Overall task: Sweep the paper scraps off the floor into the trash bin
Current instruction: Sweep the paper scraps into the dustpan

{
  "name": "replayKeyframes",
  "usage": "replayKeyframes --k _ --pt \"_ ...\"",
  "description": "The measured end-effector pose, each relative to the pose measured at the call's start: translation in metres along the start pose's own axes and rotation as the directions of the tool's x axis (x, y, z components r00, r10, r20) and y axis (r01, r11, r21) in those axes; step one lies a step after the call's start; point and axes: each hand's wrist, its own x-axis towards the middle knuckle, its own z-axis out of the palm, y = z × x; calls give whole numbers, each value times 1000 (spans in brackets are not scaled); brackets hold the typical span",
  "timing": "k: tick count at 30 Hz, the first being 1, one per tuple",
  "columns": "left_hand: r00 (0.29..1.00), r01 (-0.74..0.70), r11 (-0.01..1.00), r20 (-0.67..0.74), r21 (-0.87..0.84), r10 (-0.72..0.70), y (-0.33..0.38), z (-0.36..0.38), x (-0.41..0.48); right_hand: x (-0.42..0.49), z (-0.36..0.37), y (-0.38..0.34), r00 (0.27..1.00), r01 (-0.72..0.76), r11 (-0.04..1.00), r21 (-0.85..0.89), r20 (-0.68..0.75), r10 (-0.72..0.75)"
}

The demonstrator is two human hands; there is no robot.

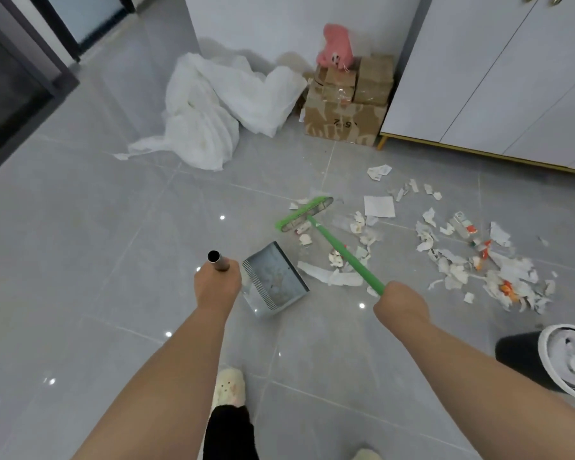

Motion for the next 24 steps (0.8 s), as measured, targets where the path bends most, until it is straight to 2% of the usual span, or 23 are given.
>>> replayKeyframes --k 4,9,13,18,24 --pt "999 13 999 42 50 -15 -17 -49 56 11 3 -103 998 52 997 64 34 -55" --pt "989 -45 996 143 73 34 -35 -93 127 28 18 -241 980 145 982 122 120 -159" --pt "968 -93 986 244 141 56 -41 -122 173 41 36 -326 949 234 971 47 209 -238" --pt "934 -142 969 352 203 63 -36 -131 206 54 57 -360 920 325 918 -229 300 -251" --pt "904 -185 954 421 237 70 -14 -114 212 75 41 -290 957 191 908 -374 278 -87"
